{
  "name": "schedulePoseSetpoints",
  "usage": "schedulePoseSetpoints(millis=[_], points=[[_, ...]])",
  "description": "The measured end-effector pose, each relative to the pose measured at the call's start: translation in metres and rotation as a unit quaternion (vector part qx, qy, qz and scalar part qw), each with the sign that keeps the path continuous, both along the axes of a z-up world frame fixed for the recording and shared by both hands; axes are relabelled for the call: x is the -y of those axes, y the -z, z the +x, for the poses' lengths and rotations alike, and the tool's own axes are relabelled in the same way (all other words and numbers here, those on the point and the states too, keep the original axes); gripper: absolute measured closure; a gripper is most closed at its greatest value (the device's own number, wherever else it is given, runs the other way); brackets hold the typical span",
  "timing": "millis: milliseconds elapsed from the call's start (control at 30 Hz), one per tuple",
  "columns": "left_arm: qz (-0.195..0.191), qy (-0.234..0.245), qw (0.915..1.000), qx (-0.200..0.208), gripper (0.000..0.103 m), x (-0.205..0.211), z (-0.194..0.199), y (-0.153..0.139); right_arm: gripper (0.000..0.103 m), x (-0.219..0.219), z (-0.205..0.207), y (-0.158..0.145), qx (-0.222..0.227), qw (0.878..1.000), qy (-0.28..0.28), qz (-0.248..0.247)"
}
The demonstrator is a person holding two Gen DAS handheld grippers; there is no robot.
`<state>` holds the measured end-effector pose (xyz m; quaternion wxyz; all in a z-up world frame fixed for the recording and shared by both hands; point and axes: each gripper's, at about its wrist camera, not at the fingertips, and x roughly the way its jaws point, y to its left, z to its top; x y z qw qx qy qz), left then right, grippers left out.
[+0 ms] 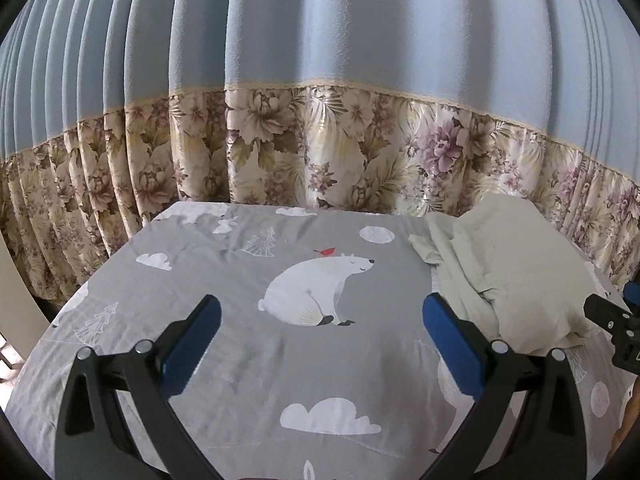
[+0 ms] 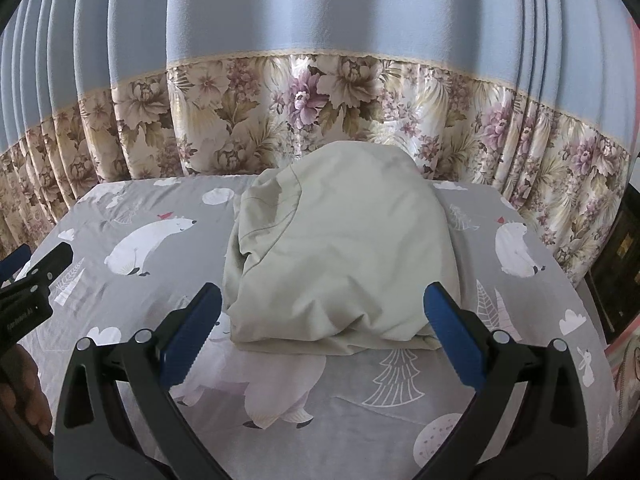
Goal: Fold large clothes
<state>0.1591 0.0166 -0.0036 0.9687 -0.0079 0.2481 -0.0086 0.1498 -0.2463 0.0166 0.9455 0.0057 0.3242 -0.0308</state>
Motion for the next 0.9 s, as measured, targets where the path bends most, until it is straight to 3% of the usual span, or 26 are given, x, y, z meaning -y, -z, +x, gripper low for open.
schedulePoseSetpoints(millis=[400,567,667,900], points=[[0.016,-0.003,0.9998,0.007,0.002,0.003,-0.001,-0.001,0.003,-0.001,0.001,0.001,-0.001,1.000,-0.002,0.001],[0.020,-0.005,0.9998,-0.005,0.002,0.001,0.003,0.003,0.003,-0.004,0.000,0.001,-0.012,1.000,-0.012,0.015],[0.021,-0.008,0.9995,-0.022,0.002,0.002,0.006,0.008,0.003,-0.011,-0.004,-0.003,-0.016,1.000,-0.011,-0.006],[0.030,-0.014,0.9994,-0.008,0.002,0.006,-0.002,0.001,0.003,-0.009,-0.019,-0.018,-0.020,0.999,-0.040,0.025]])
